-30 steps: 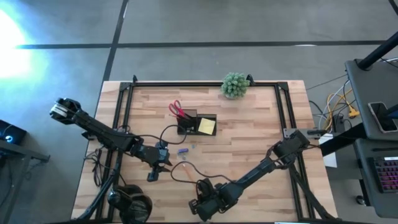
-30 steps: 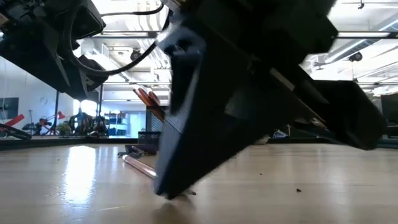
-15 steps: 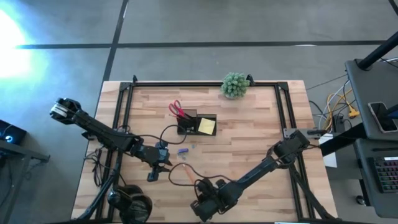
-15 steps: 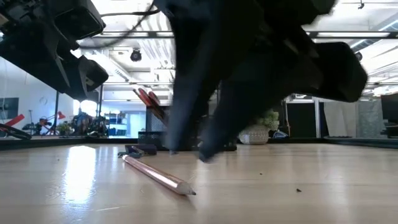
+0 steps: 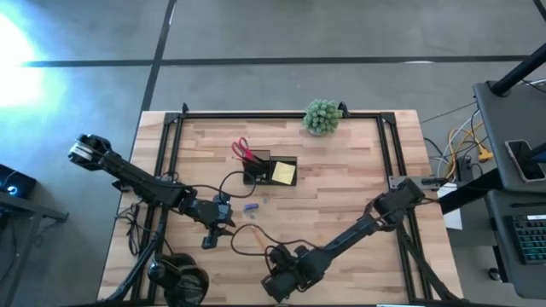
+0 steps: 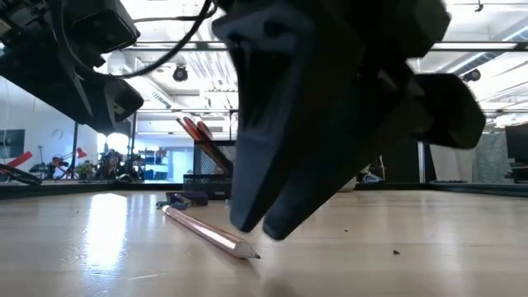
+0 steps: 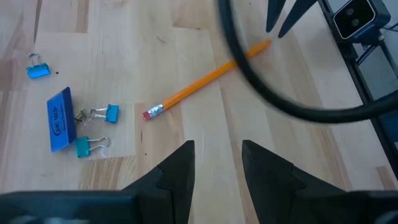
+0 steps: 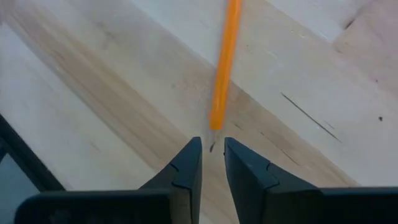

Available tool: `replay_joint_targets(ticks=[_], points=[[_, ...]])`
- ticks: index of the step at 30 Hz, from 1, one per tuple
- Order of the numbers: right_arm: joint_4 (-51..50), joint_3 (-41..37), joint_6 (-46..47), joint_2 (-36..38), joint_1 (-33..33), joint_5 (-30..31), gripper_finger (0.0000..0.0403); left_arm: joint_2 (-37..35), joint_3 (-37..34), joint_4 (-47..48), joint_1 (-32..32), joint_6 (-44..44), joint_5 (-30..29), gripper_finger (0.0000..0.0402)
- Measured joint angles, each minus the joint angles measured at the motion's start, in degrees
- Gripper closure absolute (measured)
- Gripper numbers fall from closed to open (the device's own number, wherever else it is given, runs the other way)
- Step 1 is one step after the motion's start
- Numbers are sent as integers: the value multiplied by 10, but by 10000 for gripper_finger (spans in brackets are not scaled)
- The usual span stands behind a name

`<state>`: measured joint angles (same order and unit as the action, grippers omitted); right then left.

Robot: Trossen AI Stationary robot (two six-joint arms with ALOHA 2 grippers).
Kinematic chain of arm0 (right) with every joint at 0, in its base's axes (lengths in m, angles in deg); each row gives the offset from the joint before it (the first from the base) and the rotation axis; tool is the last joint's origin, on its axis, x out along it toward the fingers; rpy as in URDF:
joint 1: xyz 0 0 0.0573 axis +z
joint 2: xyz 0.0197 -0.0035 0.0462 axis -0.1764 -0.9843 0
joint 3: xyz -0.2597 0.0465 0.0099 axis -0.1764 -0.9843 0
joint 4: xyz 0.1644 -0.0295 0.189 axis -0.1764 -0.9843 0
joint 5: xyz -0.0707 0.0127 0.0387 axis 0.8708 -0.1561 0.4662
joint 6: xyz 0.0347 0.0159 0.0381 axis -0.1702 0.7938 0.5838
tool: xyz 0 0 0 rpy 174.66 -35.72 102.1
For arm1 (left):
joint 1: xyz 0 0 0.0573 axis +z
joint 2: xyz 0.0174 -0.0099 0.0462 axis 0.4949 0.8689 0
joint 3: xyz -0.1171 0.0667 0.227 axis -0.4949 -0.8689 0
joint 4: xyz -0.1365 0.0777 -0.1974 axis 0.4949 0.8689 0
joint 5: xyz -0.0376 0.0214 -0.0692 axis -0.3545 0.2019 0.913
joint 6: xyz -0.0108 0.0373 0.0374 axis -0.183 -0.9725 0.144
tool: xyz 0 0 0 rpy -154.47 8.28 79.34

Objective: Pick and place office supplies into organizer
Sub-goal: Put the orange pencil into the desk organizer

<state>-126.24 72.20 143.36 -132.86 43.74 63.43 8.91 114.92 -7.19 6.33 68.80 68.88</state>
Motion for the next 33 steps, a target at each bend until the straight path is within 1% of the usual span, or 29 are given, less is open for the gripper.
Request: replay_joint_targets(ticks=[5,14,18,22,26,29,33], points=[[30,0,-5,-13,-6,-6,339,0,0,0,0,0,0,284],[28,0,1,-17,-7,-10,341,0,0,0,0,0,0,284],[20,1,11,-3,-3,-4,344,0,0,0,0,0,0,284],[25,2,14,19,2,1,356,0,0,0,0,0,0,284],[76,-8,25,18,2,-2,388,0,0,-1,0,0,0,284],[163,-34,38,17,-3,-2,393,0,0,-1,0,0,0,284],[189,-68,74,17,-4,4,394,0,0,-1,0,1,0,284]])
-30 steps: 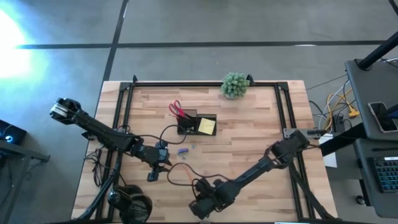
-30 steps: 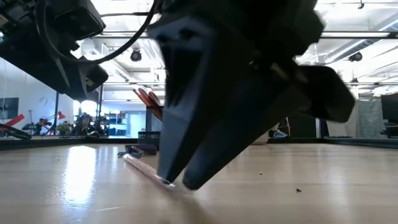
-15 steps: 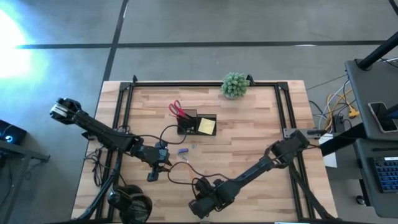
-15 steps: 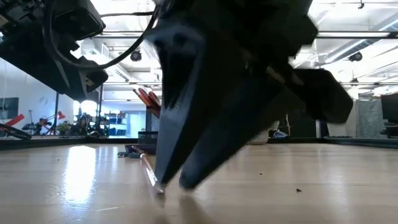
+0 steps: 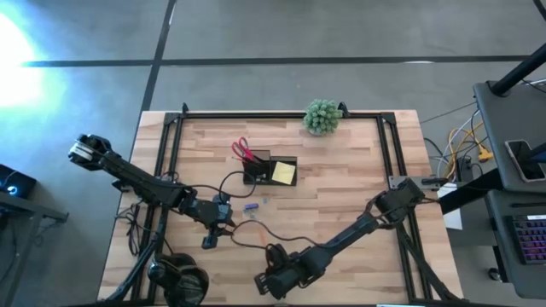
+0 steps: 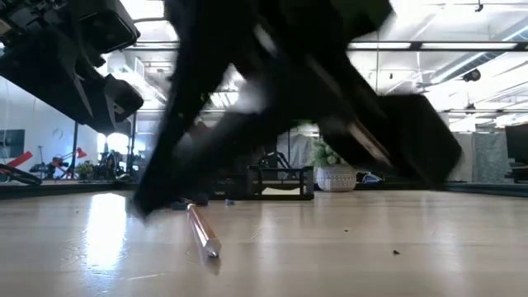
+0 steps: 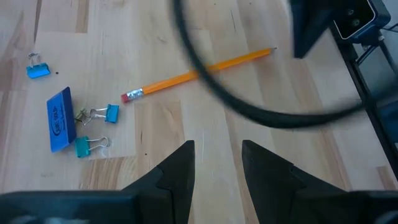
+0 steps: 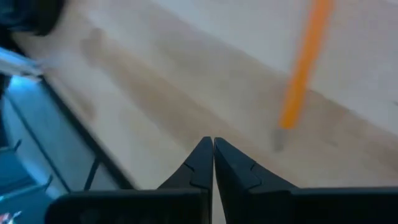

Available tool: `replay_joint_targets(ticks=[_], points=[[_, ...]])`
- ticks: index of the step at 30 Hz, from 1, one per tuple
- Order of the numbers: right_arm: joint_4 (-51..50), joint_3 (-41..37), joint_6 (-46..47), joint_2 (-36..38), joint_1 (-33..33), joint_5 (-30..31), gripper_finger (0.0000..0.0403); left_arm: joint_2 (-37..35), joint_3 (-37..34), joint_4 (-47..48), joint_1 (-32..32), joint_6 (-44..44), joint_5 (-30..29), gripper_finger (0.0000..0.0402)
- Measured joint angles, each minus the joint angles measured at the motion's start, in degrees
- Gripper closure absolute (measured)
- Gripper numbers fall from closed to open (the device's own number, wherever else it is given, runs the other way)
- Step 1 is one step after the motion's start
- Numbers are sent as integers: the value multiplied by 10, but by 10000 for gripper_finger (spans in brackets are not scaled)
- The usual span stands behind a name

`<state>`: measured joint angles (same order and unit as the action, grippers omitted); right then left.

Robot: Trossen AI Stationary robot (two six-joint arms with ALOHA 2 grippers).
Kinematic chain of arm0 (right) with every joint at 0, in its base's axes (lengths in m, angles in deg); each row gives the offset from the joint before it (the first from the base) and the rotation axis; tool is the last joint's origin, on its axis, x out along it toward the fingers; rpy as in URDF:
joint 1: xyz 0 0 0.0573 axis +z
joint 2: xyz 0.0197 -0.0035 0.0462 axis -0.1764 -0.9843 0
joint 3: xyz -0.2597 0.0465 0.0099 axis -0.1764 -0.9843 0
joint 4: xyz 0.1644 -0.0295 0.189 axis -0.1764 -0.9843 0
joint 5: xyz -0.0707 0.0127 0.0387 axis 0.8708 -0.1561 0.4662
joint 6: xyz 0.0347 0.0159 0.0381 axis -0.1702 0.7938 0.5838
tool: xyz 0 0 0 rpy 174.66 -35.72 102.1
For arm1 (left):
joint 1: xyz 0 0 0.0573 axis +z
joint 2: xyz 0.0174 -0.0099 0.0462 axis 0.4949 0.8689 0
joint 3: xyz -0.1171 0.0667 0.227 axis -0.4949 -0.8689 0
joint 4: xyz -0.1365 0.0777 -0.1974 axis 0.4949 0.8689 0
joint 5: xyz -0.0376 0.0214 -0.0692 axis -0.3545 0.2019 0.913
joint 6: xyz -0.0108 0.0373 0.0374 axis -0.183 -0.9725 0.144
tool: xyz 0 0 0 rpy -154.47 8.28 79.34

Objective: Pick and place office supplies into organizer
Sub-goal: Put the orange pencil into the desk organizer

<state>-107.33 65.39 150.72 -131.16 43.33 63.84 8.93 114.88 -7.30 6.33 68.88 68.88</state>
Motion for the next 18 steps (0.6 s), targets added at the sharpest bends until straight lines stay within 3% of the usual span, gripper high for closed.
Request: replay_joint_targets(ticks=[9,14,18], points=[[15,-23,18,7,1,16,395,0,0,1,0,13,0,284],[-55,-23,54,17,1,69,395,0,0,1,0,14,0,284],[-87,-23,60,20,0,67,395,0,0,1,0,14,0,284]])
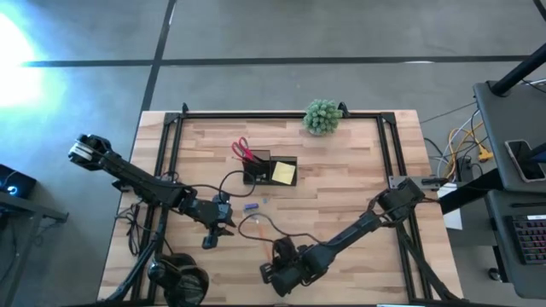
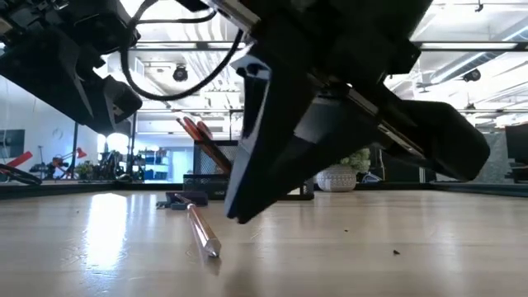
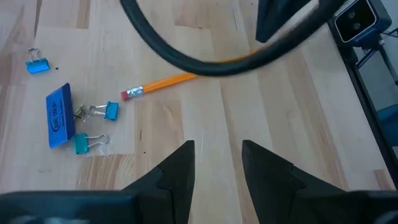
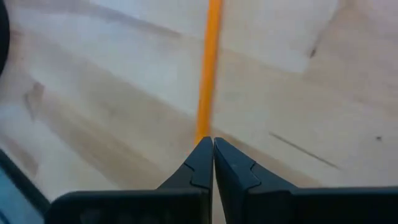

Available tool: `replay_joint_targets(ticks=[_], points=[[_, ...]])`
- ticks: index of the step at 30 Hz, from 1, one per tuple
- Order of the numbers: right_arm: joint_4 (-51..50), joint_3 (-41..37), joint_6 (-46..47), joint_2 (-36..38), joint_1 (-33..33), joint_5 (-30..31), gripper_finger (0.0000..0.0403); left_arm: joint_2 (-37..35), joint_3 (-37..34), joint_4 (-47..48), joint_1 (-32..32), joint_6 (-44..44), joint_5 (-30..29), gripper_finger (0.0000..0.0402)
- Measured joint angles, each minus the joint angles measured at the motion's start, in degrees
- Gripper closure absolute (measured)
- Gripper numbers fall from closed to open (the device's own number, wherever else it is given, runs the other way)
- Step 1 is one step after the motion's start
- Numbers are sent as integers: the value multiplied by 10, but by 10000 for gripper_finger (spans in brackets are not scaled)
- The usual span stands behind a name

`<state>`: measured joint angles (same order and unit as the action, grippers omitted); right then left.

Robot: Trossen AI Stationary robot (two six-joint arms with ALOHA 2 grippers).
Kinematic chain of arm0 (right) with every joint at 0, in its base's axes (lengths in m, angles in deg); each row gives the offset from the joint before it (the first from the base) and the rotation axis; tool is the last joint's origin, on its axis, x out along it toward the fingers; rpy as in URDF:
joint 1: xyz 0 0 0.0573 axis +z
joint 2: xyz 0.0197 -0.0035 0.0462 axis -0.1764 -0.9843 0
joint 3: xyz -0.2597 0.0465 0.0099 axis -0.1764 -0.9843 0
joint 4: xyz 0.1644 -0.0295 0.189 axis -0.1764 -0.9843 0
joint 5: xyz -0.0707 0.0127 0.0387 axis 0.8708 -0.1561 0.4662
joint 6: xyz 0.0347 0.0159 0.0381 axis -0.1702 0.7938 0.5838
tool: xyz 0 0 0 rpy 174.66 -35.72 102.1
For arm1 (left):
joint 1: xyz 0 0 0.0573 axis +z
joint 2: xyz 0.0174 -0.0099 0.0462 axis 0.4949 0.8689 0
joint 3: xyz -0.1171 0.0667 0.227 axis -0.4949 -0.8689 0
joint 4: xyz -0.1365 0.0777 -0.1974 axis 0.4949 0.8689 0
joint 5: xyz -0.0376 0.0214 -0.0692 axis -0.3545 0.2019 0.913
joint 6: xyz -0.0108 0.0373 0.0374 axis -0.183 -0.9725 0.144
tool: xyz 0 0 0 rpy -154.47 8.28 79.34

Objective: Pick and place office supplies into organizer
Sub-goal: Put the orange pencil into the desk organizer

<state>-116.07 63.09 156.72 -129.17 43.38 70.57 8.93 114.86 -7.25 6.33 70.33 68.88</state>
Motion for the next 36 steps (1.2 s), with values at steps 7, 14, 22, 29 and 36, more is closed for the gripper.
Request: replay_joint_targets(ticks=[7,14,22,29,36], points=[[49,0,-45,1,2,-21,395,0,0,0,0,0,0,284],[74,-29,-45,0,4,-40,395,0,0,0,0,0,-13,284],[115,-45,-45,0,4,-42,395,0,0,0,0,0,-14,284],[113,-45,-48,14,8,-38,394,0,0,0,0,0,-14,284],[117,-46,-54,13,6,-38,394,0,0,0,0,0,-15,284]])
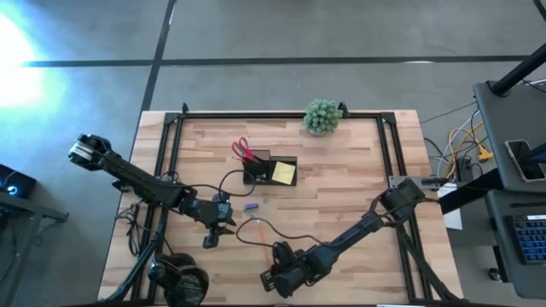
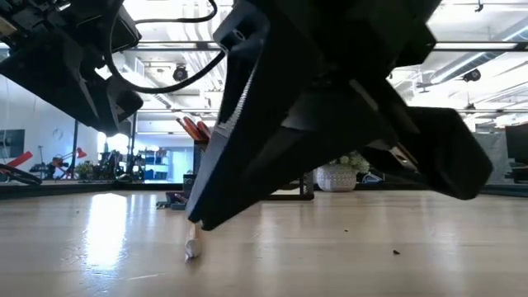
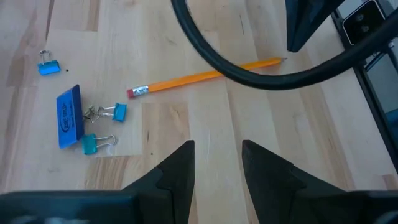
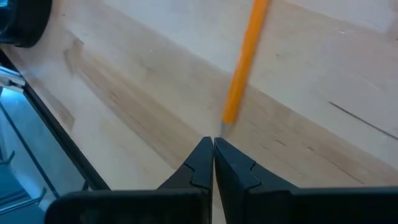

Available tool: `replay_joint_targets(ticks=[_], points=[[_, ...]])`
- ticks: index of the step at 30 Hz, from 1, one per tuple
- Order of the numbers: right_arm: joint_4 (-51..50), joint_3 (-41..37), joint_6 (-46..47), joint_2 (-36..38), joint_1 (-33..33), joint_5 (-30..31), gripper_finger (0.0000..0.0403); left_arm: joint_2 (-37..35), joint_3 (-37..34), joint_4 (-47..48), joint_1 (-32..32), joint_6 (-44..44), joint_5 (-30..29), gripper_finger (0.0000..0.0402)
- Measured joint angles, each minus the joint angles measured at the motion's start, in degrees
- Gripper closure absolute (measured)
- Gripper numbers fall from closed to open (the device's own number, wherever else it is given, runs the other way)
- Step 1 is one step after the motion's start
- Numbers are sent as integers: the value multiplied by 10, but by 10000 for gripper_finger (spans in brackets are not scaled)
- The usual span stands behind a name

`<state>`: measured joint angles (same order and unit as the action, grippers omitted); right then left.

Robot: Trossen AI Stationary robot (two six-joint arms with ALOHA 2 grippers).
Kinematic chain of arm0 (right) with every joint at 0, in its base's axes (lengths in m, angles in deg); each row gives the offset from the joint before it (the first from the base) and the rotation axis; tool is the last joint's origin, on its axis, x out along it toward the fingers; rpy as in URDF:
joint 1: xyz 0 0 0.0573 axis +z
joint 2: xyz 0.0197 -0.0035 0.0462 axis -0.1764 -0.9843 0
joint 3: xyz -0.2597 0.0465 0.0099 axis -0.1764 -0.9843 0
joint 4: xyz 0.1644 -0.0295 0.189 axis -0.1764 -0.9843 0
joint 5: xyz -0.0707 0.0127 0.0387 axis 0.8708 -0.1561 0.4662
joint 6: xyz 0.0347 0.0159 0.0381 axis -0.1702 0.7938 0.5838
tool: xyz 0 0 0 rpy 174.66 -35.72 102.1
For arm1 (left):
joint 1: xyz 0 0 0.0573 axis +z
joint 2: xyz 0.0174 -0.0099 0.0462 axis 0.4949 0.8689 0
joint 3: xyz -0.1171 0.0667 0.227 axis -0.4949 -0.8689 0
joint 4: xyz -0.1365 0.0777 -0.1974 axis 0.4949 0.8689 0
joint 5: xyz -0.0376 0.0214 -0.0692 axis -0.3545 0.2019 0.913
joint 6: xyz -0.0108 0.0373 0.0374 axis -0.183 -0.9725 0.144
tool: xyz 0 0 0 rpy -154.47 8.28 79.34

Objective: Pick and place office supplies into organizer
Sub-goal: Put the orange pencil into the desk organizer

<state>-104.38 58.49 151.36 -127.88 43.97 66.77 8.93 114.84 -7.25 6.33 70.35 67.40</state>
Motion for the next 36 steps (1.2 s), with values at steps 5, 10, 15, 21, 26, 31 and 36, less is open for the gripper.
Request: replay_joint_targets(ticks=[5,10,15,21,26,31,36], points=[[10,0,-11,-1,-3,0,394,0,0,0,0,0,-1,284],[10,0,-11,-3,-6,-1,394,0,0,0,0,0,-1,284],[12,0,-16,-9,-12,-3,394,0,0,0,0,0,-1,284],[23,0,-16,-19,-12,-8,394,0,0,0,0,0,-1,284],[28,-2,-17,-24,-12,-16,394,0,0,0,0,1,-1,284],[34,-8,-20,-24,-12,-15,394,0,2,-16,0,0,-1,284],[39,-10,-29,-16,-10,-14,394,1,2,-45,1,-4,-1,284]])
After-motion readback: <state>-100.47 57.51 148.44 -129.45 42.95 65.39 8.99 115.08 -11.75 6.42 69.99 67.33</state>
